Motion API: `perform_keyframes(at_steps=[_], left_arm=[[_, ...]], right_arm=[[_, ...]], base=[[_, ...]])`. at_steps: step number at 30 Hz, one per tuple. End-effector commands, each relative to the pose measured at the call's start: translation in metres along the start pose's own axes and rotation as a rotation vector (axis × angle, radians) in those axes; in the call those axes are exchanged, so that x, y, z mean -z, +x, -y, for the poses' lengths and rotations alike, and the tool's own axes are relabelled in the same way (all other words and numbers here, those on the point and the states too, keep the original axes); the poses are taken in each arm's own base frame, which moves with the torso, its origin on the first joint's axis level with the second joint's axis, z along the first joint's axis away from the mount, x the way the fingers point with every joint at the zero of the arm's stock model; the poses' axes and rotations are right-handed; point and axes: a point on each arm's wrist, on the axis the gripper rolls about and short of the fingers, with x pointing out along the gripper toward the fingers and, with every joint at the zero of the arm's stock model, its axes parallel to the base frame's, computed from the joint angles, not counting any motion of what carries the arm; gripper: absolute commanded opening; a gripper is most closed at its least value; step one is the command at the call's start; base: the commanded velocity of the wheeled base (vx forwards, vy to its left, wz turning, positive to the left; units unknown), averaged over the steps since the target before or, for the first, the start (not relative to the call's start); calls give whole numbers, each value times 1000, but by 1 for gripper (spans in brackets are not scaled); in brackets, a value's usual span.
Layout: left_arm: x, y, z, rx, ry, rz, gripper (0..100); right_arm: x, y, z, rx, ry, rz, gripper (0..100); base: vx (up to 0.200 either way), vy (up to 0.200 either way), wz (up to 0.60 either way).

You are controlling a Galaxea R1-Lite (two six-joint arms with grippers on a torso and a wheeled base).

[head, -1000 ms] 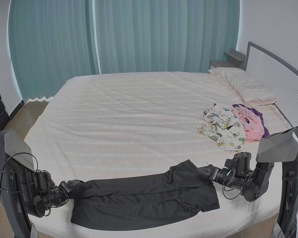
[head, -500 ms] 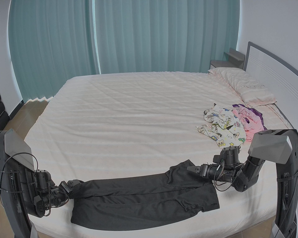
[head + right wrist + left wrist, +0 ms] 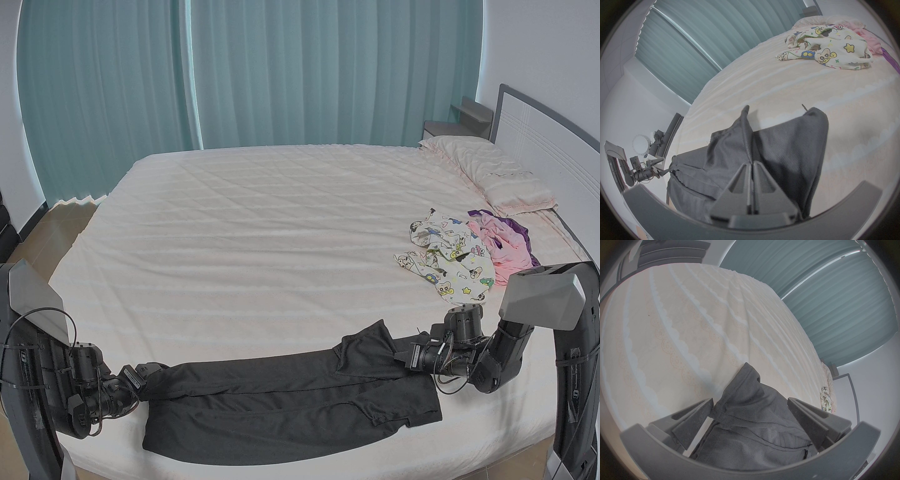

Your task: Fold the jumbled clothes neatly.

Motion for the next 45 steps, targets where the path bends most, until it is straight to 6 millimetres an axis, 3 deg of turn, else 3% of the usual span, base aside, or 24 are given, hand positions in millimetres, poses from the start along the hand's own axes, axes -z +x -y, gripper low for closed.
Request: perform_keyframes(at_steps=[1,14,29,37,45], left_arm=[[-1,0,1,11,3,11,100],[-1,0,1,9,18,11,100],[-1,1,1,11,20,11,100],[-3,0,1,13,18,21,100],[-10,-14,11,46,20,69,100]], right_arm=[[2,-7,1,6,-4,-5,0],[-4,-36,3,-32,6,-9,0],[2,-52,3,-72,2,-54,0],[4,-48,8,-67,-14,-60,0],[5,-47,10,-61,-10,-63,0]], base=[[0,0,0],[0,0,0],[0,0,0],[0,0,0],[0,0,0]])
